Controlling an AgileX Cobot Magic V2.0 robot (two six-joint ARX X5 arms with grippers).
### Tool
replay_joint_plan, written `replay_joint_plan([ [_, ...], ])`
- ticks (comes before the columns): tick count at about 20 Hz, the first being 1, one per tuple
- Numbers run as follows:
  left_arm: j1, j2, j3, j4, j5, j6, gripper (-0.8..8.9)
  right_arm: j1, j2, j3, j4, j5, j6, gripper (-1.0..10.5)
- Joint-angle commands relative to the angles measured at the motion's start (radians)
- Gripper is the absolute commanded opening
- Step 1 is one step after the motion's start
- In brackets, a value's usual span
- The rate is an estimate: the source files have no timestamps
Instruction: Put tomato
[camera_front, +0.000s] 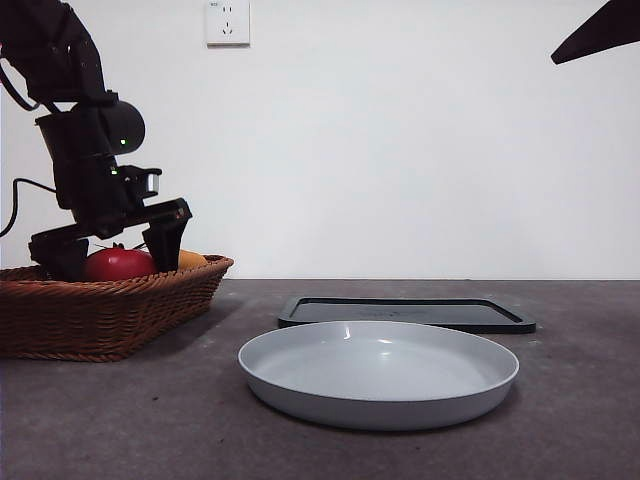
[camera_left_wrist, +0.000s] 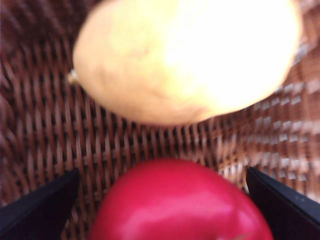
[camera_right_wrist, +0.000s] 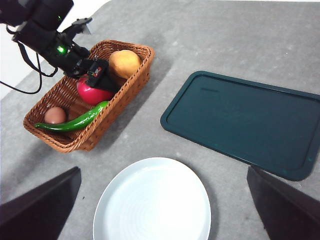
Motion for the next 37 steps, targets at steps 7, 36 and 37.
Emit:
replay_joint_plan([
  [7, -0.003, 0.037, 0.087, -0.055, 0.002, 0.008, 1.53, 0.005, 0.006, 0.02, 0.011, -0.002, -0.008, 7.6],
  [36, -0.632, 0.005, 0.178, -0.262, 0.109, -0.065, 1.53, 0.005, 0.006, 0.02, 0.009, 0.0, -0.008, 7.6],
  [37, -0.643, 0.005, 0.15, -0.224, 0.108, -0.071, 1.53, 0.005, 0.006, 0.02, 0.009, 0.0, -0.008, 7.6],
])
